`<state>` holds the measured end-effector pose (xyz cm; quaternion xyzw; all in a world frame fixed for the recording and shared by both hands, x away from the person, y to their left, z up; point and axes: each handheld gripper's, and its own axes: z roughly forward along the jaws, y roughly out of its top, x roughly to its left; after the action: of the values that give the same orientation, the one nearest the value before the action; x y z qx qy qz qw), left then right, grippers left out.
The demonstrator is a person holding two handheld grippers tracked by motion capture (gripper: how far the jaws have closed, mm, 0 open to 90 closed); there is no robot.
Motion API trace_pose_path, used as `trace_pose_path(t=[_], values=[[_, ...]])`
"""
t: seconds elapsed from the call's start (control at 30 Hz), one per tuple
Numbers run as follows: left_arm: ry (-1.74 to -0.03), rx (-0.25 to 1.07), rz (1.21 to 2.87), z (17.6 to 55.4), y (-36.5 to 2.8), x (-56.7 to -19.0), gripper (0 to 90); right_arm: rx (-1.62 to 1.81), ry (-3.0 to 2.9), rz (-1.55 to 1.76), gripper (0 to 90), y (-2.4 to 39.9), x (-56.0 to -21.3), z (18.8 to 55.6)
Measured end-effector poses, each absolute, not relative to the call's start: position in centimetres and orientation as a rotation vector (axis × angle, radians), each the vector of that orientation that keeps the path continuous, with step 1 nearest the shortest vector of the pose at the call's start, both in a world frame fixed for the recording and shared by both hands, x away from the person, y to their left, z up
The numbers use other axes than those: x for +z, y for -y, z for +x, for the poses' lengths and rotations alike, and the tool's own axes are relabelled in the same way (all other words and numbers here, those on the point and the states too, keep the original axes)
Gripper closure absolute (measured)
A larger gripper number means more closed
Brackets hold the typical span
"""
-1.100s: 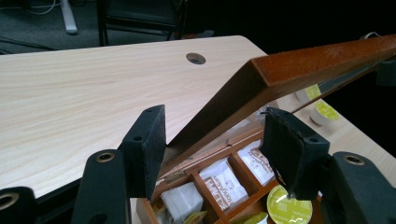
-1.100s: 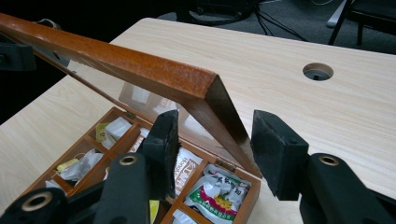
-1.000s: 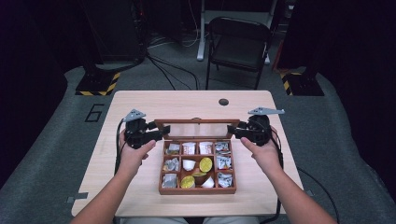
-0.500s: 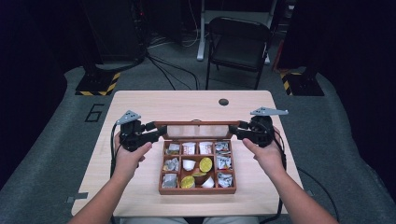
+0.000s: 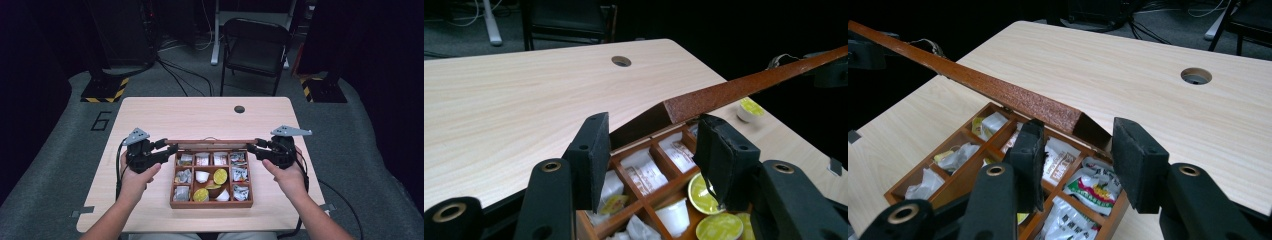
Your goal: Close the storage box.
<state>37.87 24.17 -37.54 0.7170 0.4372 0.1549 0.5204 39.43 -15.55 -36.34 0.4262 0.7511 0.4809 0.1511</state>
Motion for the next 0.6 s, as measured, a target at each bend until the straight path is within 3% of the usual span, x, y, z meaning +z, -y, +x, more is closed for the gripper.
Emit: trace_pose_path(t=[0.6], values=[[-1.005,0.383,1.803,33.8,-24.1,-40.5,47.2,1.383,-2.203,1.195,57.1,16.2,-39.5,35.0]])
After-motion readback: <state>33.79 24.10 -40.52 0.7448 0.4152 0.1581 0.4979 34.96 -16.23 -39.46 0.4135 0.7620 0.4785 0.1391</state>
